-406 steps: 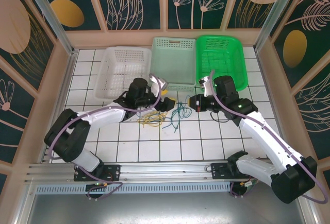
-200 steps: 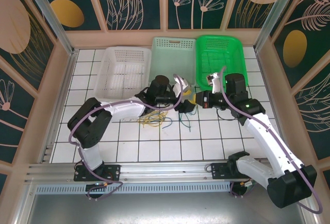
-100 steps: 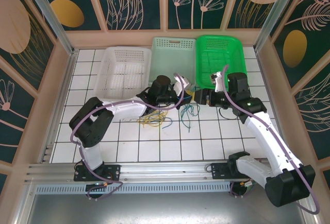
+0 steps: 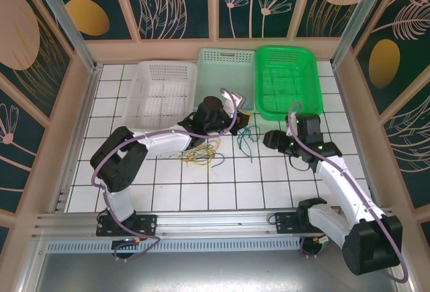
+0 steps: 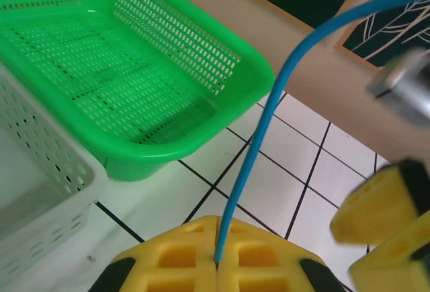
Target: Untangle the cables
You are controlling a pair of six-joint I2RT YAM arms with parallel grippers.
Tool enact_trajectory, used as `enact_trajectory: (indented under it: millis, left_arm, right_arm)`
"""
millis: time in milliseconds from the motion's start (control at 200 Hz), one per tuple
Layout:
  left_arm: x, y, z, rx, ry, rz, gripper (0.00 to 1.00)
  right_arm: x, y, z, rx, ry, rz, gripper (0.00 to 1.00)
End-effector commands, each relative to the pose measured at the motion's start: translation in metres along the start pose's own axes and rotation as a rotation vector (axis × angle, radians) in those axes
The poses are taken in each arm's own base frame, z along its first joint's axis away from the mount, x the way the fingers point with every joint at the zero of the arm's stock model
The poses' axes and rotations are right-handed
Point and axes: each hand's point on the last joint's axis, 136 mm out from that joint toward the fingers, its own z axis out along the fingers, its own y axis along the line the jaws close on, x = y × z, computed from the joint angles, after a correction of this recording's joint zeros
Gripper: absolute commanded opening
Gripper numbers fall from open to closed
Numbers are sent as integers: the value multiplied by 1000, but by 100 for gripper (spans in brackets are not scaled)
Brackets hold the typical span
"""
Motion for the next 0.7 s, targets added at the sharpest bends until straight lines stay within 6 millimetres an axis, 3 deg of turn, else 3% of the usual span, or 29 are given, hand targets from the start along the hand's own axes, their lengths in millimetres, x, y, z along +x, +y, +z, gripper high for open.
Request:
enact_trajectory:
  millis: [0, 225, 495, 696]
  left_arm:
    - [-34, -6, -3, 2, -84, -29, 0]
    - [-43, -21, 0, 93, -107, -84, 0]
    - [-44, -34, -8, 164, -124, -140, 0]
    - [-36, -38, -14, 195, -108, -175, 0]
  right_arm:
    - [0, 16, 0, -96, -63, -58, 56]
    - [26, 23, 35, -96, -17, -145, 71]
    - [1, 13, 62, 0, -134, -180, 74]
    - [-14, 20, 64, -10, -210, -261, 65]
